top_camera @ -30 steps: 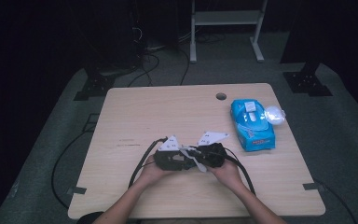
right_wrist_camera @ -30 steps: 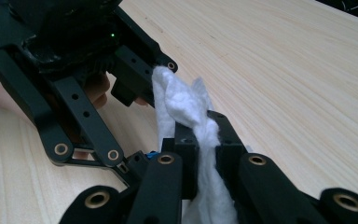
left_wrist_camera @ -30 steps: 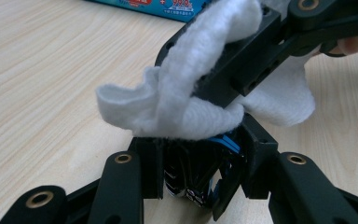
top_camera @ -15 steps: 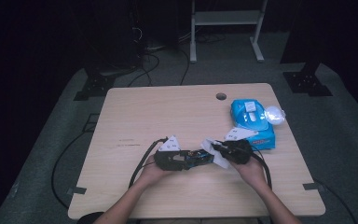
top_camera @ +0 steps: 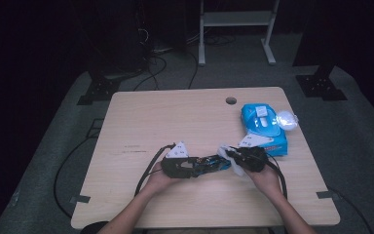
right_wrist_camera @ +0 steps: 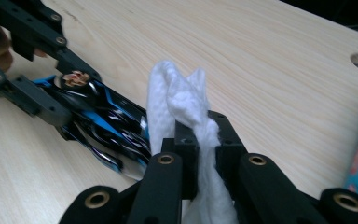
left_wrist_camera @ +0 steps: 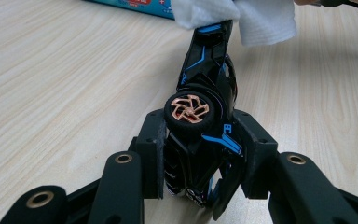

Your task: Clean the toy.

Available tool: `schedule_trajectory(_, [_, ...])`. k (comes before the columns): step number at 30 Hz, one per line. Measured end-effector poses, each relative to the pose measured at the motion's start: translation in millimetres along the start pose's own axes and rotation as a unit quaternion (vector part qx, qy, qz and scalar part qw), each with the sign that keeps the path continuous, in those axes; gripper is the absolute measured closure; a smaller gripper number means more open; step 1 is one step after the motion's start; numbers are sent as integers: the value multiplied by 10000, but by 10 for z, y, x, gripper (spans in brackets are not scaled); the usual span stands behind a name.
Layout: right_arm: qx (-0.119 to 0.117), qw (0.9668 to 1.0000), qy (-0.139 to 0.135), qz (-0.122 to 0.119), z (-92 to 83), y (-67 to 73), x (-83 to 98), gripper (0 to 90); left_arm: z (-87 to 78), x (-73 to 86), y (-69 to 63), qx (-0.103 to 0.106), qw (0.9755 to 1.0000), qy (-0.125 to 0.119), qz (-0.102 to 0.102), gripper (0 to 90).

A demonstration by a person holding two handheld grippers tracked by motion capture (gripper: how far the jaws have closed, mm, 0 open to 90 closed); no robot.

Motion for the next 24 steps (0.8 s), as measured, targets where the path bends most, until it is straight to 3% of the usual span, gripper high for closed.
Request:
schedule_trajectory(6, [-139, 9998, -13, -172, 127, 208, -94, 824, -1, 4, 5, 10, 10000, -8, -11, 590])
schedule_trajectory(8, [-335, 9994, -42, -106, 167, 296, -131, 824, 1, 1, 3, -1, 10000, -9, -7, 590])
schedule_trajectory(16, [-849, 9959, -142, -293, 377, 775, -312, 823, -3, 2, 3, -3, 10000, -14, -34, 590])
schedule_trajectory(18, [-810, 9956, -133, -451, 390, 795, -328, 823, -10, 6, 3, -8, 10000, 0, -23, 590])
schedule_trajectory(20, [-827, 9957, -91, -399, 370, 749, -310, 824, -5, 2, -4, -18, 10000, 4, -19, 591])
schedule_trajectory(24, [-487, 9980, -27, -404, 261, 491, -218, 823, 3, -2, -3, -8, 10000, -23, -36, 591])
Point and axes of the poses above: each handheld gripper's, and its own axes: z roughly forward along the jaws, x roughly out of its underside, y roughly to its left, the point moved 10 cm from there along z, roughly forward along the jaws, and after that the axes turned 5 degrees about x, right-handed, at the moved point
